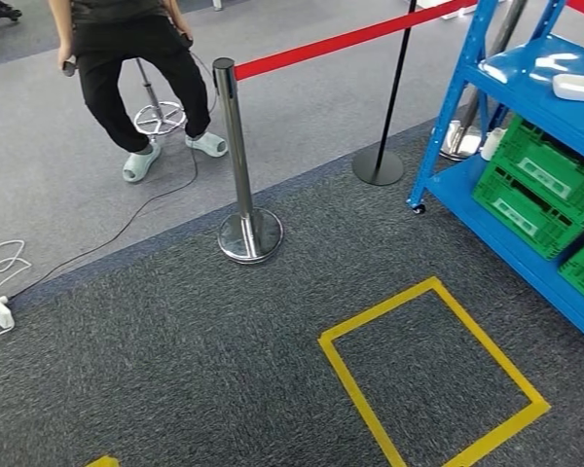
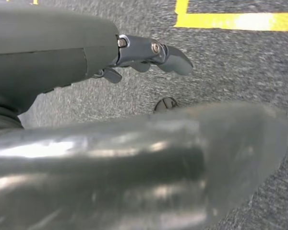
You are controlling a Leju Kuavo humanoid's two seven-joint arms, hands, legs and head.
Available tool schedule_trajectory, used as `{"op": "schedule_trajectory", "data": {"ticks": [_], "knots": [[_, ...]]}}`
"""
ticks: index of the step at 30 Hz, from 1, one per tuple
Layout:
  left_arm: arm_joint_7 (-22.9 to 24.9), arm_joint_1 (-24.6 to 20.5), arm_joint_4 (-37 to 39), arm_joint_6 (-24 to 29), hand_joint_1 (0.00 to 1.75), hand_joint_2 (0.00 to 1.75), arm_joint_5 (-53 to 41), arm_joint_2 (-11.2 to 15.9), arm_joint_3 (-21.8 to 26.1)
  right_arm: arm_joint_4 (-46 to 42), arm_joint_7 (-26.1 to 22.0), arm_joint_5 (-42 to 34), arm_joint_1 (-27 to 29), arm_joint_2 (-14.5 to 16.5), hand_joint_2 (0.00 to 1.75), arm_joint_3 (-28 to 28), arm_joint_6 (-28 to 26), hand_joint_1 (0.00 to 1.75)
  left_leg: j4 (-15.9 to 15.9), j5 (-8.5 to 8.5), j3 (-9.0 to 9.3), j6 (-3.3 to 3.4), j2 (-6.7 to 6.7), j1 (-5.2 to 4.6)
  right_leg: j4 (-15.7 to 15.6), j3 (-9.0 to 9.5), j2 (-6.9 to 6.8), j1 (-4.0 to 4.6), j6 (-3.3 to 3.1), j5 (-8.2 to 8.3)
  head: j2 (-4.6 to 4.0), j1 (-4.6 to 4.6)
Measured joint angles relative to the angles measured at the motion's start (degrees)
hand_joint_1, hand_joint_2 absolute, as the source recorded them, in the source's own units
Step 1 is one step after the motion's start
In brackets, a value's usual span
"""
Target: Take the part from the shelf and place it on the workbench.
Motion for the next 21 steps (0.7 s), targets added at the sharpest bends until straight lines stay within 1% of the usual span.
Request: {"op": "schedule_trajectory", "data": {"ticks": [1,2,3,4,5,6,7,8,9,10,11,12,13,14,15,16,17,18,19,20,21], "knots": [[0.0,0.0,0.0,0.0,0.00,0.00,0.0,0.0,0.0,0.0,0.0,0.0,0.0,0.0,0.00,0.0,0.0,0.00,-3.3,2.34,1.35,0.13,-0.56,0.05,0.0,0.02,0.90,-0.05,0.14,0.09,0.00,-0.01],[0.0,0.0,0.0,0.0,0.00,0.00,0.0,0.0,0.0,0.0,0.0,0.0,0.0,0.0,0.00,0.0,0.0,0.00,-7.5,4.60,3.14,0.22,-2.12,0.19,0.0,-0.02,1.70,-0.10,0.33,0.19,0.00,-0.03],[0.0,-0.1,0.0,0.0,0.00,0.00,0.0,0.0,0.0,0.0,0.0,0.0,-0.1,0.0,0.00,0.0,0.0,0.00,-11.4,6.08,4.78,0.29,-3.77,0.40,0.1,-0.19,2.49,-0.07,0.57,0.28,0.00,-0.03],[0.0,-0.1,0.0,0.0,0.00,0.00,0.0,0.0,0.0,0.0,0.0,0.0,-0.2,0.0,0.00,0.0,0.0,0.00,-14.1,6.83,5.88,0.38,-5.12,0.52,0.2,-0.44,3.23,-0.09,0.88,0.41,0.00,-0.03],[0.0,-0.1,0.0,0.0,0.00,0.00,0.0,0.0,0.0,0.0,0.0,0.0,-0.1,0.0,0.00,0.0,0.0,0.00,-15.4,6.95,6.37,0.55,-5.97,0.56,0.1,-0.71,3.93,-0.13,1.26,0.59,0.00,-0.08],[0.0,-0.2,0.0,0.0,0.00,0.00,0.0,0.0,0.0,0.0,0.0,0.0,0.0,0.0,0.00,0.0,0.0,0.00,-15.7,6.87,6.46,0.83,-5.62,0.49,-0.1,-1.07,4.66,-0.20,1.69,0.81,0.00,-0.08],[0.0,-0.2,0.0,0.0,0.00,0.00,0.0,0.0,0.0,0.0,0.0,0.0,0.1,0.0,0.00,0.0,0.0,0.00,-15.8,7.06,6.46,1.23,-4.86,0.44,-0.3,-1.30,5.13,-0.35,2.09,1.02,0.00,-0.11],[0.0,-0.2,0.0,0.0,0.00,0.00,0.0,0.0,0.0,0.0,0.0,0.0,0.3,0.0,0.00,0.0,0.0,0.00,-16.0,7.28,6.49,1.66,-4.12,0.45,0.0,-1.64,4.45,-0.31,2.35,0.85,0.00,-0.07],[0.0,-0.2,0.0,0.0,0.00,0.00,0.0,0.0,0.0,0.0,0.0,0.0,0.4,0.0,0.00,0.0,0.0,0.00,-16.2,7.46,6.51,2.05,-3.27,0.46,1.2,-2.38,2.88,-0.20,2.53,-0.03,0.00,0.16],[0.0,-0.2,0.0,0.0,0.00,0.00,0.0,0.0,0.0,0.0,0.0,0.0,0.4,0.0,0.00,0.0,0.0,0.00,-16.3,7.56,6.51,2.37,-2.33,0.45,3.8,-3.52,0.79,-0.08,2.63,-1.65,0.00,0.38],[0.0,0.0,0.0,0.0,0.00,0.00,0.0,0.0,0.0,0.0,0.0,0.0,0.3,0.0,0.00,0.0,0.0,0.00,-16.3,7.53,6.51,2.56,-1.38,0.28,7.5,-5.22,-1.39,0.05,2.70,-3.82,0.00,0.60],[0.0,0.1,0.0,0.0,0.00,0.00,0.0,0.1,0.0,0.0,0.0,0.0,0.2,0.0,0.00,0.0,0.0,0.00,-16.3,7.48,6.51,2.68,-0.35,0.14,11.7,-7.07,-2.64,0.04,2.82,-5.93,0.00,0.73],[0.0,0.2,0.0,0.0,0.00,0.00,0.0,0.1,0.0,0.0,0.0,0.0,0.2,0.0,0.00,0.0,0.0,0.00,-16.3,7.44,6.52,2.73,0.66,0.02,15.1,-8.46,-3.20,0.03,2.92,-7.29,0.00,0.73],[0.0,0.2,0.0,0.0,0.00,0.00,0.0,0.1,0.0,0.0,0.0,0.0,0.2,0.0,0.00,0.0,0.1,0.00,-16.3,7.41,6.54,2.73,1.58,-0.04,16.6,-8.90,-3.44,0.02,2.98,-7.60,0.00,0.73],[0.0,0.1,0.0,0.0,0.00,0.00,0.0,0.1,0.0,0.0,0.0,0.0,0.3,0.0,0.00,0.0,0.1,0.00,-16.3,7.36,6.61,2.68,2.40,-0.06,15.6,-8.03,-3.64,0.03,2.99,-6.78,0.00,0.75],[0.0,0.1,0.0,0.0,0.00,0.00,0.0,0.0,0.0,0.0,0.0,0.0,0.3,0.0,0.00,0.0,0.1,0.00,-16.3,7.27,6.75,2.57,3.15,-0.06,12.1,-5.89,-4.17,0.04,2.97,-5.12,0.00,0.75],[0.0,0.0,0.0,0.0,0.00,0.00,0.0,0.0,0.0,0.0,0.0,0.0,0.3,0.0,0.00,0.0,0.0,0.00,-16.3,7.13,6.95,2.39,3.84,-0.09,7.6,-3.21,-5.37,0.10,2.85,-3.50,0.00,0.77],[0.0,0.0,0.0,0.0,0.00,0.00,0.0,0.0,0.0,0.0,0.0,0.0,0.3,0.0,0.00,0.0,0.0,0.00,-16.2,6.94,7.14,2.12,4.47,-0.23,3.7,-0.87,-6.43,0.18,2.58,-2.18,0.00,0.74],[0.0,0.0,0.0,0.0,0.00,0.00,0.0,0.0,0.0,0.0,0.0,0.0,0.1,0.0,0.00,0.0,0.0,0.00,-16.1,6.80,7.31,1.84,5.00,-0.34,1.0,0.68,-7.21,0.29,2.22,-1.44,0.00,0.70],[0.0,-0.1,0.0,0.0,0.00,0.00,0.0,0.1,0.0,0.0,0.0,0.0,0.1,0.0,0.00,0.0,0.0,0.00,-16.1,6.71,7.43,1.55,5.49,-0.44,0.0,1.20,-7.48,0.42,1.82,-1.29,0.00,0.66],[0.0,-0.2,0.0,0.0,0.00,0.00,0.0,0.1,0.0,0.0,0.0,0.0,0.0,0.0,0.00,0.0,0.0,0.00,-16.1,6.68,7.51,1.27,5.97,-0.49,0.1,1.03,-6.91,0.53,1.41,-1.21,0.00,0.64]]}}
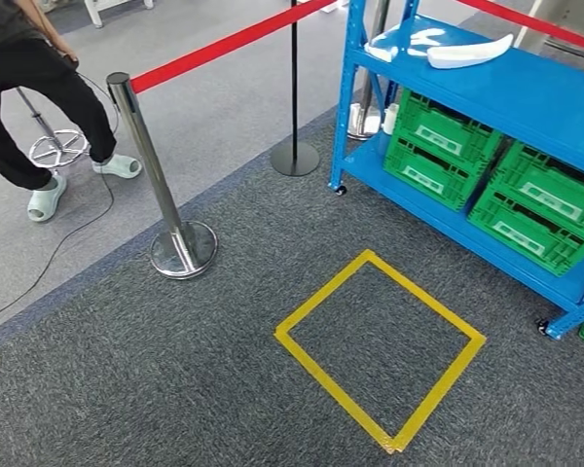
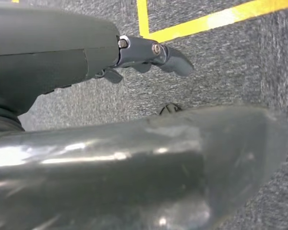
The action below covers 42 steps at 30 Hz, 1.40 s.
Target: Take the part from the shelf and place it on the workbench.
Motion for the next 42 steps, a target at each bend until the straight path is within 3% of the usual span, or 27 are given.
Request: {"op": "schedule_trajectory", "data": {"ticks": [1,3,5,7,8,9,11,13,15,16,17,18,19,21,23,24,25,27,29,32,34,36,38,39,40,41,42], "knots": [[0.0,-0.1,0.0,0.0,0.00,0.00,0.0,0.0,0.0,0.0,0.0,0.0,0.0,0.0,0.00,0.0,0.0,0.00,0.0,-0.04,0.06,-0.31,0.40,0.07,0.0,-0.16,0.65,0.00,-0.39,0.07,0.00,0.02],[0.0,-0.3,0.0,0.0,0.00,0.00,0.0,0.0,0.0,0.0,0.0,0.0,0.1,0.0,0.00,0.0,0.0,0.00,1.0,-1.10,-0.32,-1.09,-1.25,0.27,-0.1,-0.35,1.88,-0.22,-1.01,0.33,0.00,-0.07],[0.0,-0.2,0.0,0.0,0.00,0.00,0.0,-0.1,0.0,0.0,0.0,0.0,-0.1,0.0,0.00,0.0,-0.1,0.00,6.1,-4.22,-2.62,-1.65,-4.37,0.45,-0.3,-0.47,3.13,-0.49,-1.47,0.64,0.00,-0.21],[0.0,0.1,0.0,-0.1,0.00,0.00,0.0,-0.1,0.0,0.0,0.0,-0.1,-0.2,0.0,0.00,0.0,0.0,0.00,13.5,-7.40,-6.29,-1.79,-5.49,0.51,-0.3,-0.69,4.67,-0.53,-1.71,0.81,0.00,-0.22],[0.0,0.2,0.0,-0.1,0.00,0.00,0.0,-0.1,0.0,0.0,0.0,-0.1,-0.2,0.0,0.00,0.0,0.0,0.00,15.7,-7.74,-7.52,-1.79,-5.60,0.52,-0.3,-0.75,5.54,-0.54,-1.71,0.87,0.00,-0.22],[0.0,0.2,0.0,-0.1,0.00,0.00,0.0,-0.1,0.0,0.0,0.0,-0.1,-0.2,0.0,0.00,0.0,0.0,0.00,15.9,-6.92,-7.85,-1.76,-5.71,0.56,-0.3,-0.77,6.45,-0.59,-1.63,0.93,0.00,-0.21],[0.1,0.2,0.0,-0.2,0.00,0.00,-0.1,0.0,0.0,0.0,0.0,-0.1,-0.1,0.0,0.00,0.0,0.1,0.00,10.6,-2.86,-5.66,-1.68,-6.83,0.80,-0.2,-0.78,8.18,-0.74,-1.31,1.11,0.00,-0.22],[0.4,0.1,0.0,-0.2,0.00,0.00,-0.2,0.0,0.0,0.0,0.0,-0.1,-0.2,0.0,0.00,0.0,0.1,0.00,3.6,0.09,-2.61,-1.54,-9.70,1.24,0.0,-1.14,9.79,-0.69,-0.73,1.28,0.00,-0.28],[0.6,0.0,0.0,-0.2,0.00,0.00,-0.2,0.0,0.0,0.0,0.0,-0.1,-0.3,0.0,0.00,0.0,0.2,0.00,0.8,0.37,-1.48,-1.13,-11.08,1.37,0.0,-1.75,11.16,-0.72,0.04,1.55,0.01,-0.35],[0.7,0.0,0.0,-0.2,0.00,0.00,-0.3,0.0,0.0,0.0,0.0,-0.1,-0.1,0.0,0.00,0.0,0.1,0.00,0.6,0.30,-1.44,-0.75,-10.51,1.35,-0.1,-2.05,11.82,-0.87,0.46,1.75,0.01,-0.35],[0.7,-0.1,0.0,-0.2,0.00,0.00,-0.3,0.0,0.0,0.0,0.1,-0.2,0.2,0.0,0.00,0.0,0.0,0.00,0.5,0.43,-1.44,-0.32,-9.84,1.32,-0.1,-2.27,11.68,-0.96,0.78,1.78,0.01,-0.38],[0.8,-0.1,0.0,-0.2,0.00,0.00,-0.3,0.0,0.0,0.0,0.1,-0.2,0.4,0.0,0.00,0.0,0.0,0.00,0.4,0.57,-1.41,0.15,-9.14,1.31,0.5,-2.70,10.43,-0.92,1.02,1.26,0.01,-0.22],[0.9,-0.1,0.0,-0.2,0.00,0.00,-0.3,0.0,0.0,0.0,0.2,-0.2,0.4,0.0,0.00,-0.1,-0.1,0.00,0.3,0.67,-1.39,0.56,-8.33,1.30,2.4,-3.61,8.55,-0.82,1.18,0.00,0.00,0.05],[1.1,0.1,0.0,-0.1,0.00,0.00,-0.4,0.1,0.0,0.0,0.2,-0.2,0.2,0.0,0.00,0.0,-0.1,0.00,0.3,0.64,-1.41,1.04,-6.55,1.04,9.5,-6.80,4.59,-0.63,1.36,-4.16,0.00,0.57],[1.3,0.3,0.0,0.0,0.00,0.00,-0.4,0.1,0.0,0.0,0.3,-0.1,0.0,0.0,0.00,0.0,-0.1,0.00,0.3,0.56,-1.39,1.16,-4.60,0.79,16.0,-9.55,3.55,-0.64,1.52,-6.93,0.00,0.64],[1.4,0.3,0.0,0.0,0.00,0.00,-0.4,0.1,0.0,0.0,0.3,-0.1,0.1,0.0,0.00,0.0,-0.1,0.00,0.3,0.51,-1.36,1.15,-3.74,0.74,16.5,-9.50,3.41,-0.63,1.54,-6.77,0.01,0.67],[1.5,0.2,0.0,0.0,0.00,0.00,-0.4,0.0,0.0,0.0,0.3,-0.1,0.1,0.0,0.00,0.0,-0.1,0.00,0.4,0.44,-1.25,1.09,-2.93,0.72,14.6,-8.16,3.13,-0.62,1.51,-5.56,0.01,0.66],[1.5,0.1,0.0,0.0,0.00,0.00,-0.4,0.0,0.0,0.0,0.3,-0.1,0.1,0.0,0.00,0.0,0.0,0.00,0.4,0.14,-0.89,0.70,-1.51,0.60,6.5,-3.31,1.05,-0.48,1.28,-2.31,0.01,0.69],[1.6,0.0,0.0,0.0,0.00,0.00,-0.5,0.0,0.0,0.0,0.3,-0.1,0.0,0.0,0.00,0.0,0.1,0.00,0.5,-0.15,-0.47,0.10,-0.38,0.34,1.1,-0.19,-0.64,-0.34,0.70,-0.68,0.00,0.60],[1.5,-0.2,0.0,0.0,0.00,0.00,-0.5,0.1,0.0,0.0,0.3,-0.1,-0.1,0.0,0.00,0.0,0.1,0.00,0.3,-0.23,-0.10,-0.86,0.79,0.37,0.4,-0.38,0.77,-0.25,-0.41,-0.38,0.01,0.51],[1.6,-0.4,0.0,0.0,0.00,0.00,-0.5,0.0,0.0,0.0,0.3,-0.1,0.0,0.0,0.00,0.0,0.1,0.00,2.0,-1.80,-0.74,-1.58,-1.39,0.59,0.2,-0.48,2.04,-0.51,-1.12,-0.05,0.01,0.43],[1.8,-0.3,0.0,0.0,0.00,0.00,-0.5,0.0,0.0,0.0,0.4,-0.1,-0.2,0.0,0.00,0.0,0.2,0.00,8.3,-5.53,-3.59,-1.99,-4.66,0.74,0.1,-0.56,3.36,-0.69,-1.54,0.21,0.00,0.30],[2.1,-0.1,0.0,0.1,0.00,0.00,-0.4,0.0,0.0,0.0,0.4,-0.1,-0.2,0.0,0.00,0.0,0.3,0.00,15.5,-8.30,-7.16,-2.06,-5.62,0.77,0.1,-0.80,5.04,-0.68,-1.68,0.34,0.00,0.26],[2.2,0.0,0.0,0.2,0.00,0.00,-0.4,0.0,0.0,0.0,0.4,-0.1,-0.2,0.0,0.00,0.0,0.3,0.00,16.8,-8.09,-7.96,-2.02,-5.71,0.78,0.1,-0.85,5.97,-0.70,-1.65,0.41,0.01,0.26],[2.2,0.1,0.0,0.2,0.00,0.00,-0.4,0.0,0.0,0.0,0.4,-0.1,-0.1,0.0,0.00,0.0,0.3,0.00,15.9,-6.74,-7.72,-1.94,-5.86,0.82,0.1,-0.86,6.91,-0.73,-1.55,0.48,0.01,0.25],[2.3,0.0,0.0,0.3,0.00,0.00,-0.4,0.0,0.0,0.0,0.4,-0.1,-0.1,0.0,0.00,0.0,0.3,0.00,13.0,-4.60,-6.46,-1.85,-6.30,0.89,0.1,-0.84,7.81,-0.80,-1.40,0.57,0.01,0.26],[2.3,0.0,0.0,0.3,0.00,0.00,-0.4,0.0,0.0,0.0,0.4,-0.1,-0.1,0.0,0.00,0.0,0.3,0.00,9.0,-2.39,-4.68,-1.80,-7.67,1.07,0.1,-0.87,8.66,-0.87,-1.19,0.68,0.01,0.24]]}}
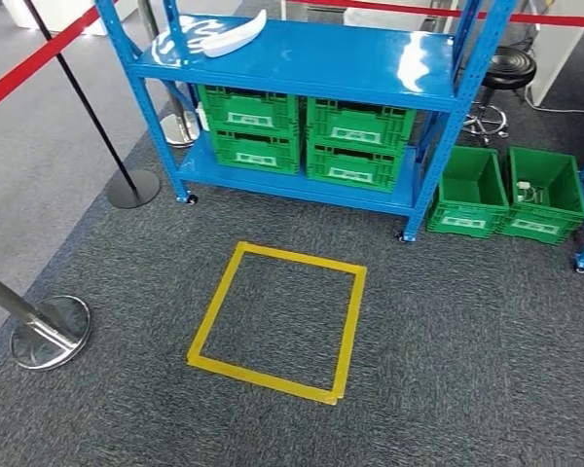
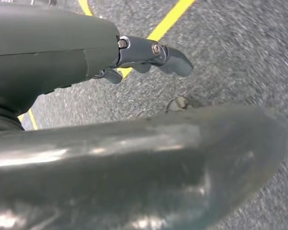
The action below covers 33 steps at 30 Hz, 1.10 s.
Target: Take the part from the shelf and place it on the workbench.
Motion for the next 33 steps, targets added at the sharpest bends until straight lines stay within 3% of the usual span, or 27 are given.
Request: {"op": "schedule_trajectory", "data": {"ticks": [1,3,5,6,8,9,10,11,12,13,14,16,18,20,22,23,25,26,27,28,30,31,33], "knots": [[0.0,0.0,0.0,0.0,0.00,0.00,0.0,0.0,0.0,0.0,0.0,0.0,-0.1,0.0,0.00,0.0,0.0,0.00,-3.9,1.46,1.70,0.10,-1.71,0.27,0.1,-0.15,0.81,0.03,0.27,0.07,-0.01,-0.02],[0.1,-0.1,0.0,0.0,0.00,0.00,0.0,0.0,0.0,0.0,0.0,0.0,-0.1,0.0,0.00,0.0,0.0,0.00,-8.1,2.35,3.49,0.47,-4.19,0.52,0.1,-0.66,2.26,0.01,1.01,0.36,0.00,-0.09],[0.1,-0.1,0.0,0.0,0.00,0.00,0.0,-0.1,0.0,0.0,0.0,0.0,0.1,0.0,0.00,0.0,0.0,0.00,-8.5,2.35,3.62,1.25,-3.32,0.44,-0.3,-1.23,3.63,-0.19,1.91,0.81,0.00,-0.10],[0.1,-0.2,0.0,0.0,0.00,0.00,0.0,-0.1,0.0,0.0,0.0,0.0,0.3,0.0,0.00,0.0,0.0,0.00,-8.7,2.51,3.67,1.72,-2.56,0.47,-0.2,-1.50,3.21,-0.18,2.24,0.72,-0.01,-0.05],[0.1,-0.2,0.0,0.0,0.00,0.00,0.0,-0.1,0.0,0.0,0.0,0.0,0.4,0.0,0.00,0.0,-0.1,0.00,-9.0,2.73,3.75,2.53,-0.81,0.51,3.2,-3.21,-0.26,0.10,2.60,-1.50,-0.01,0.44],[0.1,-0.1,0.0,0.0,0.00,0.00,0.0,0.0,0.0,0.0,0.0,0.0,0.3,0.0,0.00,0.0,-0.1,0.00,-8.9,2.69,3.76,2.76,0.09,0.34,6.7,-4.85,-2.64,0.25,2.67,-3.51,-0.01,0.72],[0.1,0.1,0.0,0.0,0.00,0.00,0.0,0.0,0.0,0.0,0.0,0.0,0.2,0.0,0.00,0.0,0.0,0.00,-8.9,2.64,3.77,2.90,1.09,0.15,10.9,-6.78,-4.19,0.28,2.74,-5.62,-0.01,0.93],[0.1,0.2,0.0,0.0,0.00,0.00,0.0,0.0,0.0,0.0,0.0,0.1,0.1,0.0,0.00,0.0,0.0,0.00,-8.9,2.59,3.79,2.97,2.10,-0.01,14.4,-8.35,-4.93,0.26,2.80,-7.04,-0.01,0.99],[0.1,0.2,0.0,0.0,0.00,0.00,0.0,0.0,0.0,0.0,0.0,0.1,0.1,0.0,0.00,0.0,0.0,0.00,-8.9,2.53,3.84,2.99,3.05,-0.12,16.2,-9.02,-5.24,0.25,2.81,-7.45,-0.01,0.99],[0.1,0.2,0.0,0.0,0.00,0.00,0.0,0.0,0.0,0.0,0.0,0.1,0.1,0.0,0.00,0.0,0.0,0.00,-8.9,2.45,3.93,2.96,3.91,-0.18,15.7,-8.46,-5.42,0.27,2.78,-6.77,-0.01,1.02],[0.1,0.1,0.0,0.0,0.00,0.00,0.1,0.0,0.0,0.0,0.0,0.1,0.2,0.0,0.00,0.0,-0.1,0.00,-8.9,2.34,4.09,2.86,4.63,-0.19,12.8,-6.67,-5.76,0.28,2.70,-5.19,-0.01,1.02],[0.2,0.0,0.0,0.0,0.00,0.00,0.1,0.0,0.0,0.0,0.0,0.1,0.2,0.0,0.00,0.0,-0.1,0.00,-8.8,1.98,4.57,2.37,5.87,-0.40,4.6,-1.78,-7.84,0.42,2.32,-2.09,-0.01,1.05],[0.2,-0.1,0.0,0.0,0.00,0.00,0.1,0.0,0.0,0.0,0.0,0.1,0.0,0.0,0.00,0.0,0.0,0.00,-8.8,1.72,4.94,1.77,6.83,-0.70,0.5,0.55,-9.13,0.61,1.60,-1.04,-0.01,1.03],[0.2,-0.2,0.0,0.0,0.00,0.00,0.1,0.0,0.0,0.0,0.0,0.1,0.0,0.0,0.00,0.0,0.0,0.00,-8.9,1.69,5.13,1.20,7.69,-0.73,0.3,0.26,-8.15,0.76,0.79,-0.99,-0.01,1.04],[0.3,-0.4,0.0,0.1,0.00,0.00,0.1,0.0,0.0,0.0,0.0,0.1,0.0,0.0,0.00,0.0,-0.1,0.00,-8.1,0.72,4.86,0.50,6.50,-0.54,0.1,0.10,-6.99,0.57,0.09,-0.73,-0.01,0.97],[0.3,-0.4,0.0,0.1,0.00,0.00,0.1,0.0,0.0,0.0,0.0,0.1,0.0,0.0,0.00,0.0,-0.1,0.00,-6.1,-0.70,4.03,0.20,5.12,-0.45,0.0,0.07,-6.40,0.40,-0.22,-0.55,-0.01,0.89],[0.3,-0.3,0.0,0.1,0.00,0.00,0.1,-0.1,0.0,0.0,0.0,0.1,-0.1,-0.1,0.00,0.0,-0.1,0.00,1.4,-4.78,0.49,-0.10,2.49,-0.34,-0.1,-0.13,-5.11,0.26,-0.56,-0.33,-0.01,0.74],[0.4,-0.2,0.0,0.1,0.00,0.00,0.1,-0.1,0.0,0.0,0.0,0.1,-0.1,0.0,0.00,0.0,-0.1,0.00,5.4,-6.32,-1.49,-0.13,2.11,-0.32,-0.1,-0.23,-4.34,0.27,-0.63,-0.27,-0.01,0.74],[0.4,-0.1,0.0,0.1,0.00,0.00,0.1,-0.1,0.0,0.0,0.0,0.1,-0.1,0.0,0.00,0.0,-0.1,0.00,8.0,-6.81,-2.87,-0.12,1.98,-0.32,-0.1,-0.30,-3.52,0.27,-0.65,-0.21,-0.01,0.74],[0.4,0.0,0.0,0.1,0.00,0.00,0.1,-0.1,0.0,0.0,0.0,0.1,-0.1,-0.1,0.00,0.0,0.0,0.00,8.3,-6.02,-3.22,-0.06,1.90,-0.30,-0.1,-0.33,-2.65,0.24,-0.59,-0.14,-0.01,0.74],[0.4,0.0,0.0,0.1,0.00,0.00,0.1,0.0,0.0,0.0,0.0,0.1,0.0,-0.1,0.00,0.0,0.0,0.00,2.6,-1.85,-0.82,0.11,1.06,-0.17,-0.1,-0.32,-0.92,0.10,-0.28,0.06,-0.01,0.74],[0.4,0.0,0.0,0.1,0.00,0.00,0.1,0.0,0.0,0.0,0.0,0.1,0.0,-0.1,0.00,0.0,0.0,0.00,-1.6,0.15,1.03,0.18,-0.48,-0.01,0.0,-0.39,-0.13,0.10,-0.02,0.17,-0.01,0.70],[0.4,-0.1,0.0,0.1,0.00,0.00,0.1,0.0,0.0,0.0,0.0,0.1,-0.2,-0.1,0.00,0.0,0.0,0.00,-7.3,1.88,3.51,0.48,-3.07,0.32,0.1,-0.84,1.30,0.15,0.63,0.42,-0.01,0.66]]}}
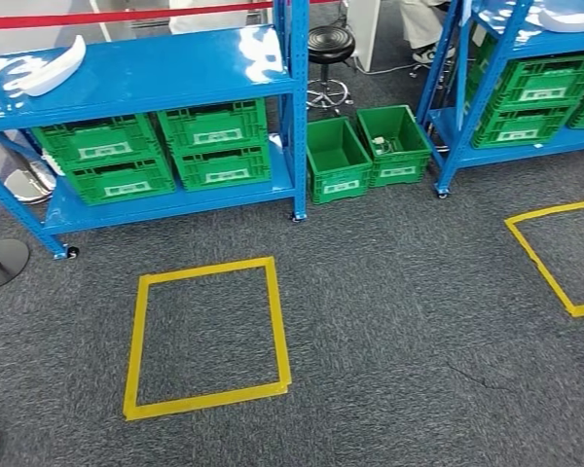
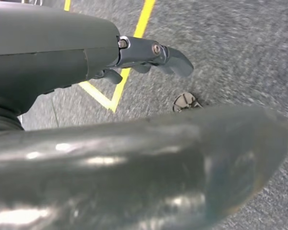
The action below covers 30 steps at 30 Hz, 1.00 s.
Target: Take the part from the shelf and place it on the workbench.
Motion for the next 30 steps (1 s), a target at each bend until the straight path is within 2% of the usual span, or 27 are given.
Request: {"op": "schedule_trajectory", "data": {"ticks": [1,3,4,5,7,8,9,10,11,12,14,15,16,19,23,27,30], "knots": [[0.0,0.0,0.0,0.0,0.00,0.00,0.0,0.0,0.0,0.0,0.0,0.0,0.0,0.0,0.00,0.0,0.0,0.00,-0.9,-0.02,0.33,0.28,-0.57,0.01,-0.1,-0.26,0.63,-0.02,0.42,0.19,0.00,-0.03],[0.0,-0.1,0.0,0.0,0.00,0.00,0.0,-0.1,0.0,0.0,0.0,0.0,0.4,0.0,0.00,0.0,0.0,0.00,-1.3,0.19,0.40,1.15,0.65,-0.02,-0.5,-0.74,1.53,-0.23,1.26,0.59,0.00,-0.04],[0.0,-0.2,0.0,0.0,0.00,0.00,0.0,-0.1,0.0,0.0,0.0,0.0,0.6,0.0,0.00,0.0,0.0,0.00,-1.4,0.41,0.45,1.63,1.34,0.01,0.0,-1.10,0.72,-0.18,1.54,0.26,0.00,0.10],[0.0,-0.2,0.0,0.0,0.00,0.00,0.0,-0.1,0.0,0.0,0.0,0.0,0.6,0.0,0.00,0.0,0.0,0.00,-1.5,0.57,0.46,2.04,2.15,0.04,1.6,-1.97,-0.87,-0.06,1.77,-0.87,0.00,0.41],[0.0,0.0,0.0,0.0,0.00,0.00,0.0,0.0,0.0,0.0,0.0,0.0,0.4,0.0,0.00,0.0,0.0,0.00,-1.6,0.61,0.43,2.50,3.78,-0.18,8.6,-5.13,-4.87,0.14,2.01,-4.87,0.00,1.02],[0.0,0.2,0.0,0.0,0.00,0.00,0.0,0.0,0.0,0.0,0.1,0.0,0.3,0.0,0.00,0.0,-0.1,0.00,-1.6,0.58,0.43,2.57,4.58,-0.34,12.7,-6.97,-5.98,0.11,2.12,-6.79,0.00,1.16],[0.1,0.3,0.0,0.0,0.00,0.00,0.0,0.0,0.0,0.0,0.1,0.0,0.2,0.0,0.00,0.0,-0.1,0.00,-1.6,0.56,0.44,2.59,5.27,-0.46,15.5,-8.14,-6.44,0.09,2.15,-7.81,0.00,1.16],[0.2,0.3,0.0,0.0,0.00,0.00,0.0,0.0,0.0,0.0,0.2,0.0,0.3,0.0,0.00,0.0,-0.3,0.00,-1.5,0.54,0.46,2.57,5.81,-0.53,16.2,-8.19,-6.62,0.09,2.13,-7.74,0.00,1.17],[0.3,0.2,0.0,0.0,0.00,0.00,0.1,0.0,0.0,0.0,0.6,-0.1,0.3,0.0,0.00,0.0,-0.8,0.00,-1.5,0.50,0.52,2.52,6.17,-0.56,14.3,-6.84,-6.70,0.11,2.04,-6.55,0.00,1.18],[0.5,0.0,0.0,0.0,0.00,0.00,0.1,0.0,0.0,0.0,1.1,-0.1,0.4,0.0,0.00,0.0,-1.3,0.00,-1.5,0.45,0.63,2.43,6.42,-0.57,10.4,-4.41,-6.82,0.12,1.88,-4.77,0.00,1.19],[0.8,-0.1,0.0,0.1,0.00,0.87,0.2,0.0,0.0,0.0,2.5,0.0,0.4,0.0,0.87,0.0,-2.5,0.00,-1.5,0.27,0.87,2.08,6.64,-0.71,2.4,0.34,-7.31,0.26,1.36,-2.21,0.00,1.18],[1.2,-0.1,0.0,0.1,0.00,1.31,0.3,0.0,0.0,0.0,3.1,0.1,0.3,0.0,1.31,0.0,-2.9,0.00,-1.4,0.17,0.93,1.93,6.67,-0.83,0.2,1.59,-7.45,0.28,1.19,-1.67,0.00,1.14],[1.7,-0.1,0.0,0.2,0.00,1.75,0.3,0.0,0.0,0.0,3.6,0.2,0.2,0.0,1.75,0.0,-3.3,0.00,-1.3,0.16,0.93,2.03,6.68,-0.95,-0.5,1.99,-7.49,0.30,1.10,-1.58,0.00,1.10],[3.9,-0.1,0.0,1.0,0.00,1.75,0.4,0.0,0.0,0.0,4.8,0.3,0.2,0.0,1.75,0.0,-4.3,0.00,-1.5,0.42,0.90,2.50,6.67,-1.01,-0.6,1.90,-7.25,0.37,1.06,-1.30,0.01,1.04],[5.1,-0.1,0.0,1.3,0.00,1.75,0.4,-0.3,0.0,0.0,5.1,0.4,0.2,0.0,1.75,0.0,-4.5,0.00,-2.1,0.77,0.91,1.73,6.67,-0.89,-0.6,1.70,-7.21,0.60,0.48,-1.31,0.00,1.07],[5.5,-0.1,0.0,1.3,0.00,1.75,0.2,-0.3,0.0,0.0,4.5,0.1,0.2,0.0,0.00,0.0,-2.9,0.00,-2.3,0.92,0.88,0.96,6.67,-0.82,-0.5,1.65,-7.23,0.67,0.30,-1.27,0.00,1.10],[5.6,-0.1,0.0,1.3,0.00,1.75,0.2,-0.3,0.0,0.0,3.3,0.1,0.2,0.0,0.00,0.0,-1.4,0.00,-2.2,0.93,0.81,0.92,6.67,-0.86,-0.6,1.67,-7.23,0.56,0.33,-1.11,0.00,1.12]]}}
